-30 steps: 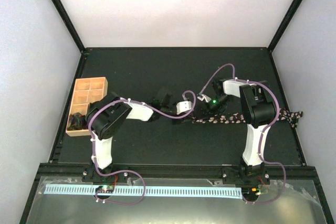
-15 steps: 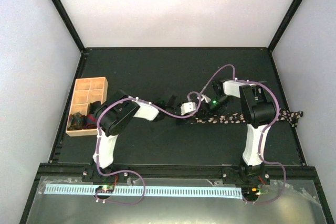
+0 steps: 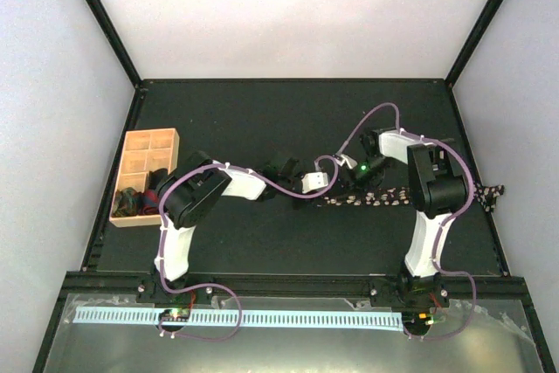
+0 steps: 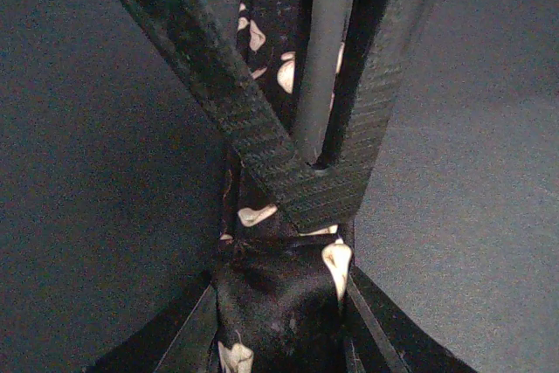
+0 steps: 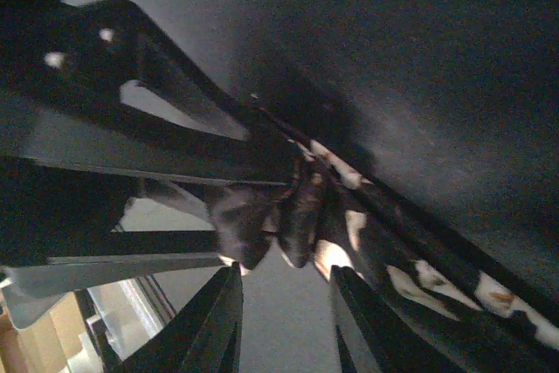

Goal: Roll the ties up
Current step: Roll the tie at the center of the board.

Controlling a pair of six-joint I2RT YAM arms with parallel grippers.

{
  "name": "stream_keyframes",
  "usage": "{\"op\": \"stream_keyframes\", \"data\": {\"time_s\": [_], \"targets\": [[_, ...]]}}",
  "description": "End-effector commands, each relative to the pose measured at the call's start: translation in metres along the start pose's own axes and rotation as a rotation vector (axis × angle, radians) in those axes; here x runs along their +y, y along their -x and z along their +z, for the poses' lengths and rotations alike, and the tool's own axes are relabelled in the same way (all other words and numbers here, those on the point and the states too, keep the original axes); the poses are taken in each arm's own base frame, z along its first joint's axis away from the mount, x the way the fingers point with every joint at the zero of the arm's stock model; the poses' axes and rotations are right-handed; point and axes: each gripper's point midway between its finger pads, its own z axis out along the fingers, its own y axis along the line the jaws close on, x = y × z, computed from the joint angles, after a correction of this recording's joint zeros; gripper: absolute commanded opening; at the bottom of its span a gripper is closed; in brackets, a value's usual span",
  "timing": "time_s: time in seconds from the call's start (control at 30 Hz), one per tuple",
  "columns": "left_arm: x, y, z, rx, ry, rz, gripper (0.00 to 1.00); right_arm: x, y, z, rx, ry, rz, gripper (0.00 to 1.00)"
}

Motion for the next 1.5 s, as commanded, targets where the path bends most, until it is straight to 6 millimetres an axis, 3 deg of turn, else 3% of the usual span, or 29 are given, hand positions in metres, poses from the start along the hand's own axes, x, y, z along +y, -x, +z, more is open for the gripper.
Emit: {"op": "stream_keyframes", "data": {"time_s": [0.0,0.3,0.53,0.73,0.9,1.3,1.47], "targets": [[-0.001,-0.045,0.0,0.169,0.024,-0.048,0.34,0.023,0.008,-0.007,-0.053,0.087,0.019,0.3],[-0.003,-0.046,0.0,0.172,0.021,-0.049,0.35,0.009,0.02,0.013,-0.029,0.053,0.044,0.31],[-0.002,-0.044,-0.001,0.167,0.025,-0.052,0.37,-0.004,0.018,0.018,-0.007,0.006,0.06,0.02],[0.002,-0.016,-0.016,0.019,0.037,-0.052,0.67,-0.007,-0.001,0.024,0.018,0.017,0.069,0.02],[0.003,-0.007,-0.015,-0.031,0.041,-0.024,0.74,-0.011,-0.002,0.025,0.026,0.01,0.081,0.02],[-0.007,-0.008,0.012,-0.004,0.008,0.023,0.72,-0.009,0.003,0.022,0.011,0.029,0.099,0.02],[-0.004,-0.028,0.011,0.074,0.038,0.0,0.45,-0.006,0.002,0.018,0.014,0.036,0.095,0.05]]}}
